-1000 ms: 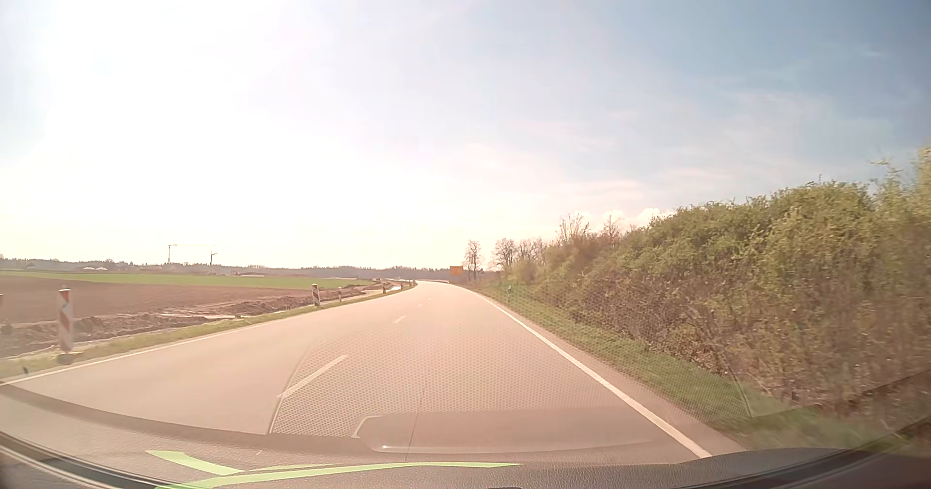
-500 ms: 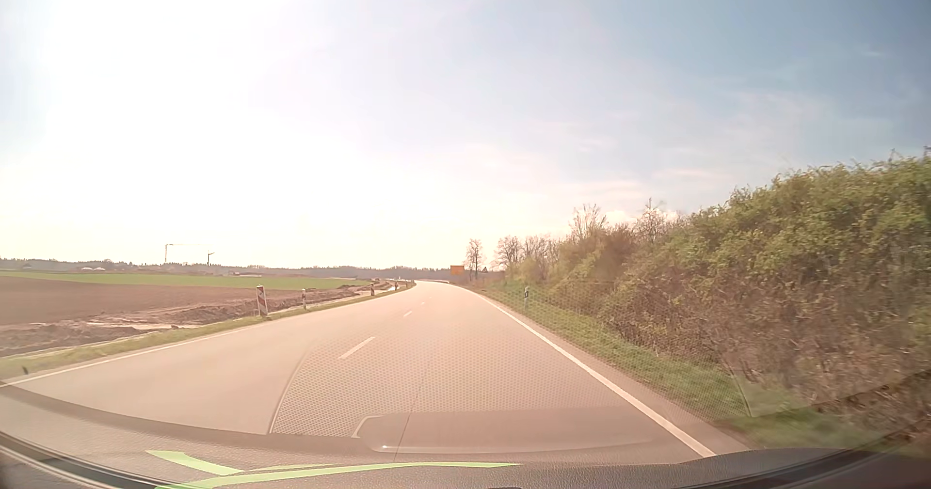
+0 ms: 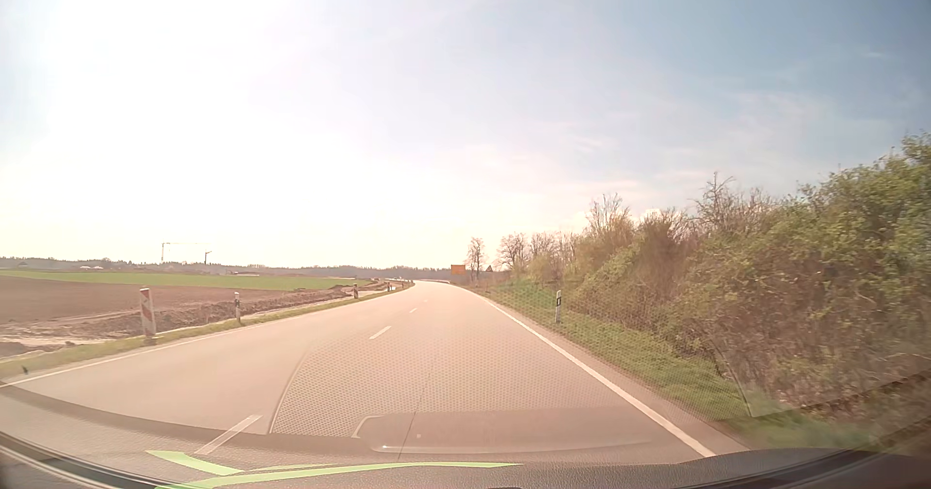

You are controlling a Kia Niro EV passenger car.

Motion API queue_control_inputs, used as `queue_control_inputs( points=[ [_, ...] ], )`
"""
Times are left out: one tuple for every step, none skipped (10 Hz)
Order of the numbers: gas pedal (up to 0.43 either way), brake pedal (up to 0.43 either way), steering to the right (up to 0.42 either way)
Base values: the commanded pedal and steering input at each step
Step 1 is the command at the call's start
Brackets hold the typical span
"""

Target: Follow the waypoints while adhering to traffic rules and regulations

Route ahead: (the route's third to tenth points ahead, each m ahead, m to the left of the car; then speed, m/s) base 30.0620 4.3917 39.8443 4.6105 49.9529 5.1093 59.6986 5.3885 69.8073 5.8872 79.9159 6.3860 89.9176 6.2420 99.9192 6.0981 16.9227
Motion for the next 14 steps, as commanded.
queue_control_inputs(
  points=[
    [0.130, 0.000, -0.001],
    [0.138, 0.000, -0.001],
    [0.138, 0.000, -0.001],
    [0.138, 0.000, -0.001],
    [0.138, 0.000, -0.001],
    [0.138, 0.000, -0.001],
    [0.138, 0.000, -0.001],
    [0.138, 0.000, -0.001],
    [0.138, 0.000, -0.001],
    [0.138, 0.000, -0.001],
    [0.138, 0.000, -0.002],
    [0.138, 0.000, -0.002],
    [0.138, 0.000, -0.002],
    [0.138, 0.000, -0.002]
  ],
)
